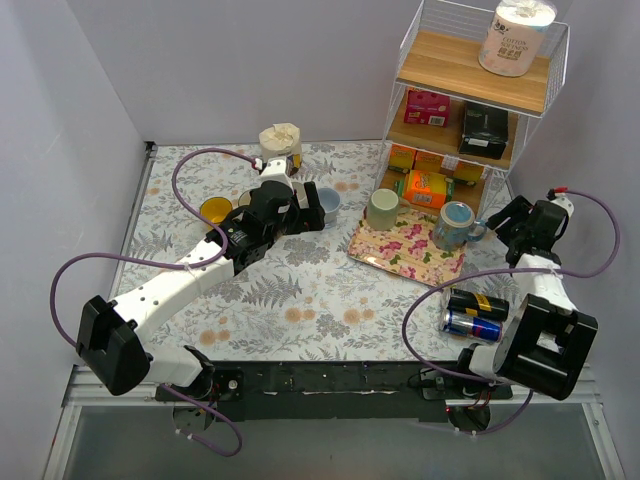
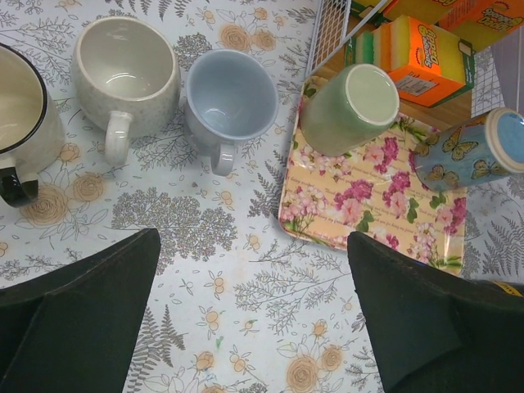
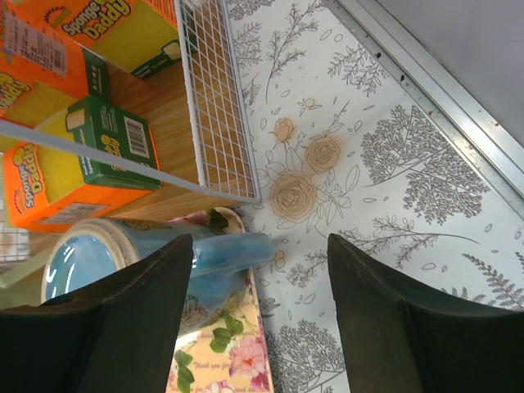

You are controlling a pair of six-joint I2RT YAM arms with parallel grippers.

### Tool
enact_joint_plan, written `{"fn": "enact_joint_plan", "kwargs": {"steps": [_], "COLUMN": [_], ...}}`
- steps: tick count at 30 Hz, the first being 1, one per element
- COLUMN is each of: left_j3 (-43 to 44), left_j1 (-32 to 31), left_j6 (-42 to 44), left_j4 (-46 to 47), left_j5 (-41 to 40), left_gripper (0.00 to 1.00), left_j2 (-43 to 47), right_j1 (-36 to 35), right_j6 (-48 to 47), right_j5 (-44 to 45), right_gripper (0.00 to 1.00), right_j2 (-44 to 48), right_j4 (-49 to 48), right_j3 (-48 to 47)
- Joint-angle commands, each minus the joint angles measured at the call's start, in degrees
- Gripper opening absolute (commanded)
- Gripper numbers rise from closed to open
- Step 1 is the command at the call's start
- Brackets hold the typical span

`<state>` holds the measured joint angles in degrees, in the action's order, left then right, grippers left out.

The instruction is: Turn the mug right side up

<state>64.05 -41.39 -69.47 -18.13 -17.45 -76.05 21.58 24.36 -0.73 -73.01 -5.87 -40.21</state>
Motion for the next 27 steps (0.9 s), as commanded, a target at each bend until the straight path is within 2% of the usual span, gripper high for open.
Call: {"fn": "enact_joint_plan", "kwargs": {"steps": [1, 10, 15, 20, 27], "left_j3": [-0.86, -1.30, -1.56, -2.62, -3.06], "left_j1": [-0.10, -0.10, -0.10, -0.10, -0.10], "left_j6": [-0.75, -1.02, -1.19, -1.54, -2.33], "left_j4": [-0.59, -0.68, -0.59, -0.24, 0.38], "left_j5": [0.31, 0.49, 0.49, 0.93, 1.89], "left_gripper": [0.98, 0.98, 0.98, 0.98, 0.98], "left_j2": [3.01, 3.10, 3.10, 3.45, 3.01], "right_j1": [2.05, 2.23, 2.23, 2.23, 2.06], "right_j6": [3.76, 6.66, 5.18, 2.54, 1.14], "right_j5": [-6.90, -11.83, -12.10, -12.19, -13.06], "right_gripper": [0.73, 0.77, 0.77, 0.75, 0.74], "right_j2": [-2.74, -8.54, -9.25, -7.32, 1.36], "right_j4": [-6.52, -6.17, -2.84, 0.68, 3.41], "right_j3": [-2.42, -3.21, -3.30, -2.34, 2.49]}}
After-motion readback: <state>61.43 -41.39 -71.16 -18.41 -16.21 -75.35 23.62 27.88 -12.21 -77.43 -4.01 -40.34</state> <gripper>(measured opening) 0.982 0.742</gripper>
